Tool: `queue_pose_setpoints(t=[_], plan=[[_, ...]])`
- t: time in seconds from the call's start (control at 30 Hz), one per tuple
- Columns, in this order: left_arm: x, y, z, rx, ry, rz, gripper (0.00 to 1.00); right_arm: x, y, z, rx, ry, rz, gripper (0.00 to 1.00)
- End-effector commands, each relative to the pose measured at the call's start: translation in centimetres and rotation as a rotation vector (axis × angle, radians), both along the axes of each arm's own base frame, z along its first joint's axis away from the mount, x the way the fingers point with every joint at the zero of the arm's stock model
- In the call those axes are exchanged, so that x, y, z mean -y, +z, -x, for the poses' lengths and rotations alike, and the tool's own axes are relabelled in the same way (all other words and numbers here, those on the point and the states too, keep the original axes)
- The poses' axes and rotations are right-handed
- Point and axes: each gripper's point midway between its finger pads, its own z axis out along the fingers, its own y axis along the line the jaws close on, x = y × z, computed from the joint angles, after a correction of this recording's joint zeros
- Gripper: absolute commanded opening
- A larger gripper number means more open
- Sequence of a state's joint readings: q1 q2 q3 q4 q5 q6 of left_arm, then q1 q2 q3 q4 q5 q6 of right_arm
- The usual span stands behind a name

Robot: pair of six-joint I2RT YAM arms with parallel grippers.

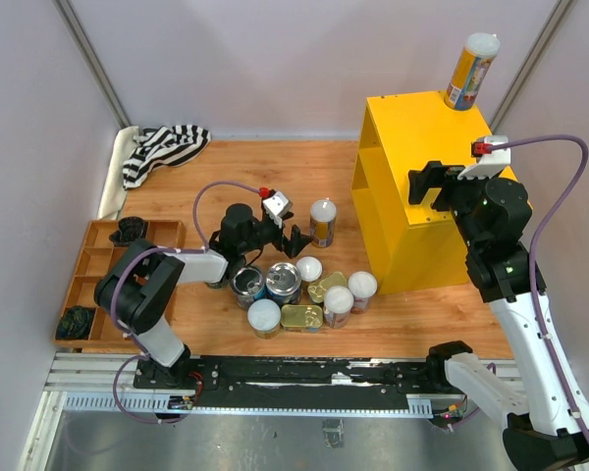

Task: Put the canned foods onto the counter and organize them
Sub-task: Move the canned food to the center of the board.

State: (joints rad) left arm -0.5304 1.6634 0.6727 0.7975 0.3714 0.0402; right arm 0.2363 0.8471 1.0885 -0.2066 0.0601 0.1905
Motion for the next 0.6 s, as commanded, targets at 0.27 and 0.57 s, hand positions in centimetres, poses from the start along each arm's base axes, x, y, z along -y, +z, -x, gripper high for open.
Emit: queue_pose_setpoints(t=[0.27,0.57], plan=[[3.0,1.0,-1.5,0.045,0.121,0.009,1.0,-0.5,0.2,-0.1,0.019,0.018,0.006,0.98],[4.5,1.1,-3.6,-0.008,0.194,0.083,1.0,-0.1,0.2,0.0,0.02,0.005,0.021,0.98]])
